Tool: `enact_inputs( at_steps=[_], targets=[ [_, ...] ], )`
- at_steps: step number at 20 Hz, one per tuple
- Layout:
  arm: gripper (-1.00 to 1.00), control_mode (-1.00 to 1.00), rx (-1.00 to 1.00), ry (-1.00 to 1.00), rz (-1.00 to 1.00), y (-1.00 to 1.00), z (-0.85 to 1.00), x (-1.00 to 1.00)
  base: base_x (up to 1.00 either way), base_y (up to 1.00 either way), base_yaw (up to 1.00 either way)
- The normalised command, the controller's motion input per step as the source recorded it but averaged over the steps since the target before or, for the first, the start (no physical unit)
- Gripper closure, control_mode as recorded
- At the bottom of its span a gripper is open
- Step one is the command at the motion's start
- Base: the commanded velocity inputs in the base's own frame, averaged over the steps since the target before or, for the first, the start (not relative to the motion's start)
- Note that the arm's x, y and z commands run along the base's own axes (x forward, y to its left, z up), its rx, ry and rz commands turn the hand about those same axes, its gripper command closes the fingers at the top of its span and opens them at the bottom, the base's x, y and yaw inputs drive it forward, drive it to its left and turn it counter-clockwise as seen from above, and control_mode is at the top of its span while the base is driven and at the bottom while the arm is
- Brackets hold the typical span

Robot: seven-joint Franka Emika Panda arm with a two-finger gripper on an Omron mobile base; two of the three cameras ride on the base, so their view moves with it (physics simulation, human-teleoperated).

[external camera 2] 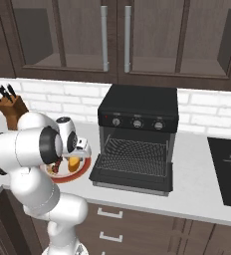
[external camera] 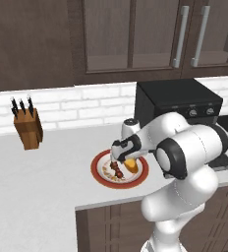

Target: Pick up the kebab skewer and baguette bread, and place them inside the toaster oven. Close the toaster oven door and start by setting the timer.

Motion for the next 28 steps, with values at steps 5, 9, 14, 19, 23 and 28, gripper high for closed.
enact_inputs(
  at_steps=[5, 9, 14, 19, 23, 28],
  targets=[
    [1.0, -1.0, 0.0, 0.0, -0.01, 0.0, 0.73, -0.03, 0.0, 0.0, 0.0],
    [1.0, -1.0, 0.0, -0.01, -0.05, 0.0, 0.92, -0.29, 0.0, 0.0, 0.0],
    [1.0, -1.0, 0.0, 0.0, -0.13, -0.17, 0.96, -0.53, 0.0, 0.0, 0.0],
    [1.0, -1.0, 0.03, 0.0, -0.13, -0.37, 0.73, -0.72, 0.0, 0.0, 0.0],
    [1.0, -1.0, 0.06, 0.0, -0.22, -0.55, 0.63, -0.58, 0.0, 0.0, 0.0],
    [1.0, -1.0, 0.08, 0.0, -0.27, -0.73, 0.51, -0.35, 0.0, 0.0, 0.0]
  ],
)
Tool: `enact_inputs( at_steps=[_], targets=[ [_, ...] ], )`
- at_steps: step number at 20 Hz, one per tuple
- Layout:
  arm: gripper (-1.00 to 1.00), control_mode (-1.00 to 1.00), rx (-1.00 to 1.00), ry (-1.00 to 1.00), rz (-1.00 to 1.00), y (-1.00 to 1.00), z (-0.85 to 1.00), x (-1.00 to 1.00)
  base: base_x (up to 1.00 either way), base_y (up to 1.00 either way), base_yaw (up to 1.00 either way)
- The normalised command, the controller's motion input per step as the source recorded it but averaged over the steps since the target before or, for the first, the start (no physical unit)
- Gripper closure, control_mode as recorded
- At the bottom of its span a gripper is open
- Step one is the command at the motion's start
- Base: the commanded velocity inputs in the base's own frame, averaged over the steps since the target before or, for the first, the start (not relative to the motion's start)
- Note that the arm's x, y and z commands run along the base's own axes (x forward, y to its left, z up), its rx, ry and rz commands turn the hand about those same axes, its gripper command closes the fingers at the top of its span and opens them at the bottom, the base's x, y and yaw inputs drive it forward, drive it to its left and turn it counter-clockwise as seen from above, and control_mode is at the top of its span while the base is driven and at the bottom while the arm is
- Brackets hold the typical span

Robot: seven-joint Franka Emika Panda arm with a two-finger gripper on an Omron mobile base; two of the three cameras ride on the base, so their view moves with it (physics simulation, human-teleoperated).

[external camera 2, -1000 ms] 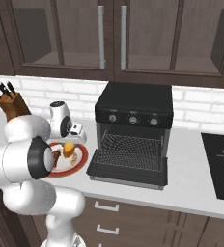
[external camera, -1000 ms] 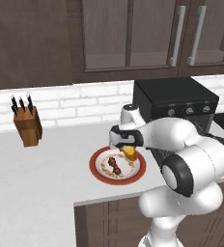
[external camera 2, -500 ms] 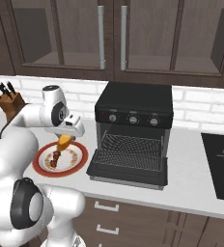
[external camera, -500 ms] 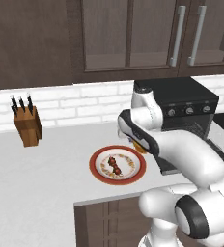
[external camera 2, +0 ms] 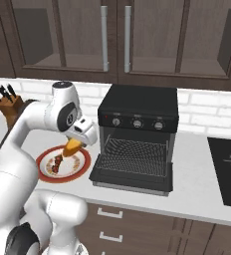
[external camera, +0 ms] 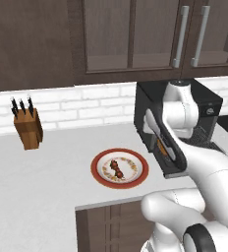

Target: Pick up the kebab skewer and baguette bread, and place them inside the toaster oven. Close the toaster oven door and start by setting the timer.

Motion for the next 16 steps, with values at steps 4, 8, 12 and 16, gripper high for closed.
enact_inputs(
  at_steps=[4, 8, 12, 16],
  targets=[
    [1.0, -1.0, 0.13, 0.0, -0.28, -0.91, 0.47, -0.08, 0.0, 0.0, 0.0],
    [1.0, -1.0, 0.15, 0.0, -0.28, -0.88, 0.37, 0.0, 0.0, 0.0, 0.0],
    [1.0, -1.0, 0.2, 0.0, -0.26, -0.88, 0.22, 0.0, 0.0, 0.0, 0.0],
    [1.0, -1.0, 0.24, -0.08, -0.25, -0.74, 0.04, 0.0, 0.0, 0.0, 0.0]
  ],
)
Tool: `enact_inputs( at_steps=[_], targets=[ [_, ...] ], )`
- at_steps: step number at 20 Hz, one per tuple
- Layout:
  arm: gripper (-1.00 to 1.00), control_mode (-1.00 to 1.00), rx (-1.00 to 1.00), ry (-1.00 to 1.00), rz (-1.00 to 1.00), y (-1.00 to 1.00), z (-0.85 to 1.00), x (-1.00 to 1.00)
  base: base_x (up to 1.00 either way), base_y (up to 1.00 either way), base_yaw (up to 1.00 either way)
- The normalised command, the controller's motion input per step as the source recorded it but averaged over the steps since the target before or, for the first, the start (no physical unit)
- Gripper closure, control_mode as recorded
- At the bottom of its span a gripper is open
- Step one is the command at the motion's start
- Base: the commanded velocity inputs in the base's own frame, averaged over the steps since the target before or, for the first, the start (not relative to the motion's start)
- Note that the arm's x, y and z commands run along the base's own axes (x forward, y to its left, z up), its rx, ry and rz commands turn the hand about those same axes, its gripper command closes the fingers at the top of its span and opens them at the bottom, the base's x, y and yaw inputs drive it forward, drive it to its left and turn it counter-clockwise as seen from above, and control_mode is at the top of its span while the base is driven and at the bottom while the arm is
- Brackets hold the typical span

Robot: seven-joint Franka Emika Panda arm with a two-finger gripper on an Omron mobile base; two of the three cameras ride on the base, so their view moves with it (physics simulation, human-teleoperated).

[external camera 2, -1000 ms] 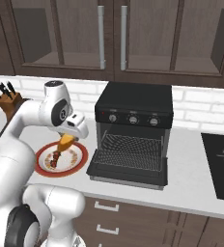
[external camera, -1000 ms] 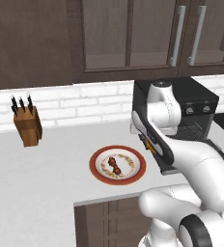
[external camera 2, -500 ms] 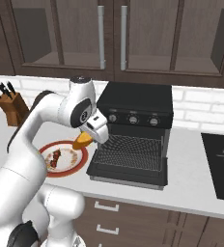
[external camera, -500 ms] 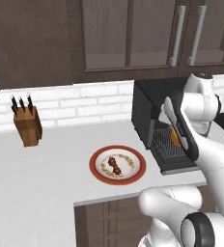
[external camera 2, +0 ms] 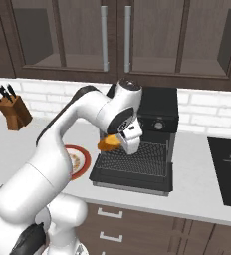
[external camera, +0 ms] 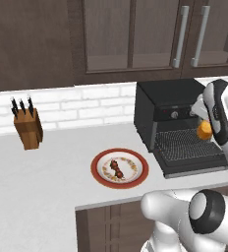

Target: Pick up the kebab skewer and baguette bread, and place them inside the toaster oven. Close the toaster oven door and start by setting the timer.

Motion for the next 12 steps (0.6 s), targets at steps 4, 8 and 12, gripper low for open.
enact_inputs(
  at_steps=[4, 8, 12],
  targets=[
    [1.0, -1.0, 0.28, -0.18, -0.23, -0.46, 0.0, 0.04, 0.0, 0.0, 0.0],
    [1.0, -1.0, 0.21, -0.17, -0.29, -0.02, -0.03, 0.0, 0.0, 0.0, 0.0],
    [1.0, -1.0, 0.14, -0.24, -0.39, 0.0, -0.2, 0.01, 0.0, 0.0, 0.0]
  ],
)
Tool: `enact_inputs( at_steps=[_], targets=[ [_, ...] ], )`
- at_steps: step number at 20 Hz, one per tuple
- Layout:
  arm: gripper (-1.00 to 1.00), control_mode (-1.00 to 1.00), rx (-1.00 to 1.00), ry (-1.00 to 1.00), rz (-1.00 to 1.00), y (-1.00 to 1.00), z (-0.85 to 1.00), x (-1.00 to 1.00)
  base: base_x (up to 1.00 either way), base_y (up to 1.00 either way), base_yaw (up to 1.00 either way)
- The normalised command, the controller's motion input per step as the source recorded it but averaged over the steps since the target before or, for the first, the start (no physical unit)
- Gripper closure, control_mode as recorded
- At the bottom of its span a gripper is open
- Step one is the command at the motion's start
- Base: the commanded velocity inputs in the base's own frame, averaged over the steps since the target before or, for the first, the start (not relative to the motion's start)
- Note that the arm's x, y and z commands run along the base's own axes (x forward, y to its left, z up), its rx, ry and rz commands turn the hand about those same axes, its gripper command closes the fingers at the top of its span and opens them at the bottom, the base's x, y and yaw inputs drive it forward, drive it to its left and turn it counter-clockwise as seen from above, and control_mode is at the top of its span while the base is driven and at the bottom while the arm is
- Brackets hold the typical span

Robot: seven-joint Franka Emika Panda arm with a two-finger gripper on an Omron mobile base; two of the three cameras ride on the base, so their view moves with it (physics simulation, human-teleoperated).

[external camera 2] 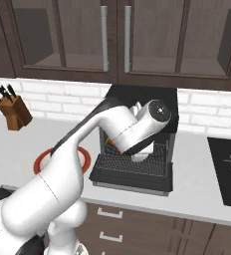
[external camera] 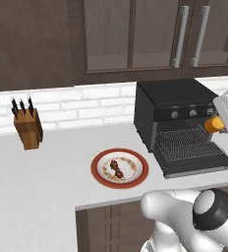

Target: Pick up the kebab skewer and baguette bread, and place them inside the toaster oven. Close the toaster oven door and start by setting the timer.

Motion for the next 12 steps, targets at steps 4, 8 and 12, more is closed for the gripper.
enact_inputs(
  at_steps=[4, 8, 12],
  targets=[
    [1.0, -1.0, 0.09, -0.26, -0.4, 0.0, -0.28, 0.0, 0.0, 0.0, 0.0],
    [1.0, -1.0, 0.1, -0.2, -0.35, 0.0, -0.24, 0.03, 0.0, 0.0, 0.0],
    [1.0, -1.0, 0.0, -0.01, -0.01, 0.0, 0.0, 0.39, 0.0, 0.0, 0.0]
  ],
)
